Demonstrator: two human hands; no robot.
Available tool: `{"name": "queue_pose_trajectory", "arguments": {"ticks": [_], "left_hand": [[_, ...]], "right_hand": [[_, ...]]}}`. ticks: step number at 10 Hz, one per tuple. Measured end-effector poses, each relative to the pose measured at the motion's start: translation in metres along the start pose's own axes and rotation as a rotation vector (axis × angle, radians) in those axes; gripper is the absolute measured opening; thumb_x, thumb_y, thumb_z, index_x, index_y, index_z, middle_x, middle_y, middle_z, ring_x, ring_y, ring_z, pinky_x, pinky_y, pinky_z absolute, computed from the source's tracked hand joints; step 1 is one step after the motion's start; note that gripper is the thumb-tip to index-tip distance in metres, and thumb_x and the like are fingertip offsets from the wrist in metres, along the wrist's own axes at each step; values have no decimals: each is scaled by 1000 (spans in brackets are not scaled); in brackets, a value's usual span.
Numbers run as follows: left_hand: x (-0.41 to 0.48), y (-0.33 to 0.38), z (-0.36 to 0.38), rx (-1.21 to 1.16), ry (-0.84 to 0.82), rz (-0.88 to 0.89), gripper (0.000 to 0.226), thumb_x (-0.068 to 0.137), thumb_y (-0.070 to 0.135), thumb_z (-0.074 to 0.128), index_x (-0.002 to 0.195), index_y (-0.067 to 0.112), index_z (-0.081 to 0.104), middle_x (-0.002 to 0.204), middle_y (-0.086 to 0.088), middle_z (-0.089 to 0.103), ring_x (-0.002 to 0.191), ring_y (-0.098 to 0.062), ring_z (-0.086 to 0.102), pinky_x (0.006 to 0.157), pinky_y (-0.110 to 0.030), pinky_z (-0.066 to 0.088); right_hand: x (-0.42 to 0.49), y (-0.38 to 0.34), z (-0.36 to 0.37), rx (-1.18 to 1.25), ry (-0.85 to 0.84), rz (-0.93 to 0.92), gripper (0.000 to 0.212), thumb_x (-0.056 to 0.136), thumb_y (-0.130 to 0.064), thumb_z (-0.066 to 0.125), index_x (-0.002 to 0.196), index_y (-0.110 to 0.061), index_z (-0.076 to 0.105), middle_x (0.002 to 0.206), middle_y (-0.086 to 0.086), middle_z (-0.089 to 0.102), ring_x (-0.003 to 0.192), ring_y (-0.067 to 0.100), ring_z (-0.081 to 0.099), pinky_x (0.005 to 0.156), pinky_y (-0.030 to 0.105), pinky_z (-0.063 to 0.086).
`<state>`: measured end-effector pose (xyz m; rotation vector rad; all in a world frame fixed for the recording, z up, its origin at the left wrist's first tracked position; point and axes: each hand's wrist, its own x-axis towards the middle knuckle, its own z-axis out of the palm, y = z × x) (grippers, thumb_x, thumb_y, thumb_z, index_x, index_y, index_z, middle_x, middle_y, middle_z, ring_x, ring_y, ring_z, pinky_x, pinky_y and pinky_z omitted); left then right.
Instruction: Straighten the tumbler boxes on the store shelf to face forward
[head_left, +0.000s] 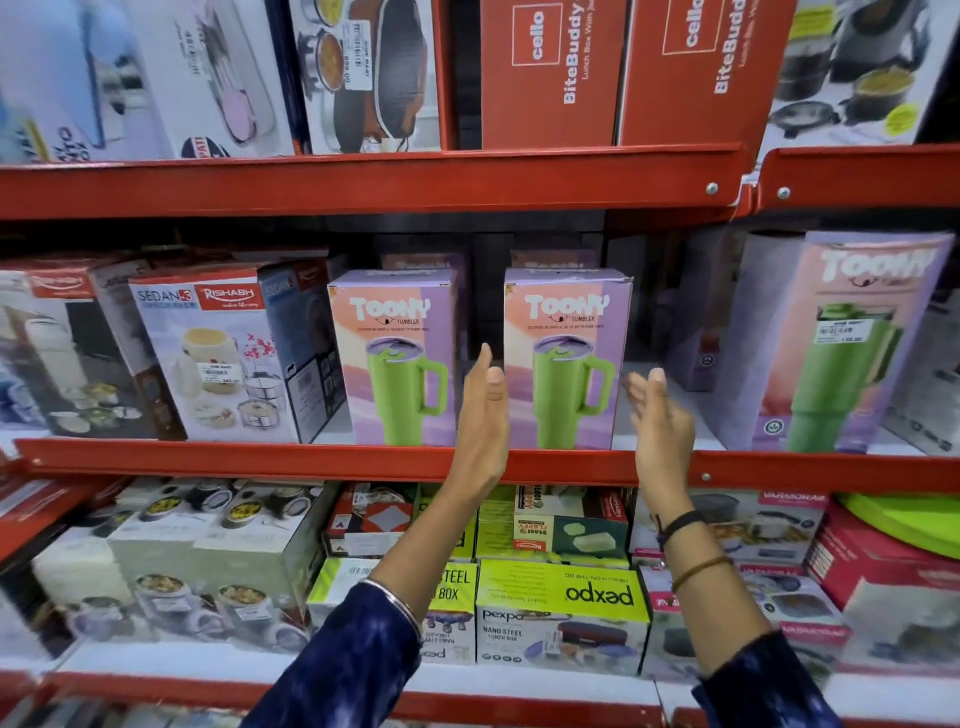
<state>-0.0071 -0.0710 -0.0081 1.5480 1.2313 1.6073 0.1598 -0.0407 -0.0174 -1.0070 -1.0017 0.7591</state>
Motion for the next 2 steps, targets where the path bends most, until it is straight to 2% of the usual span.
{"name": "queue_pose_trajectory", "arguments": {"ticks": [1,2], "left_hand": [[7,23,-7,18,82,190,55,99,42,24,150,21,20,149,16,22,142,-1,18,122,-36,15],[22,53,-24,93,147,424,56,99,39,25,149,14,22,152,7,25,145,-10,21,120,-30,16]], "right_hand": [[2,-23,13,6,72,-178,44,91,-44,41,119,-17,62,119,-2,65,112,7,58,102,28,44],[1,-65,34,-42,60,-413,36,95,-27,42,122,-13,61,121,-4,62,104,-9,56,90,7,41]]}}
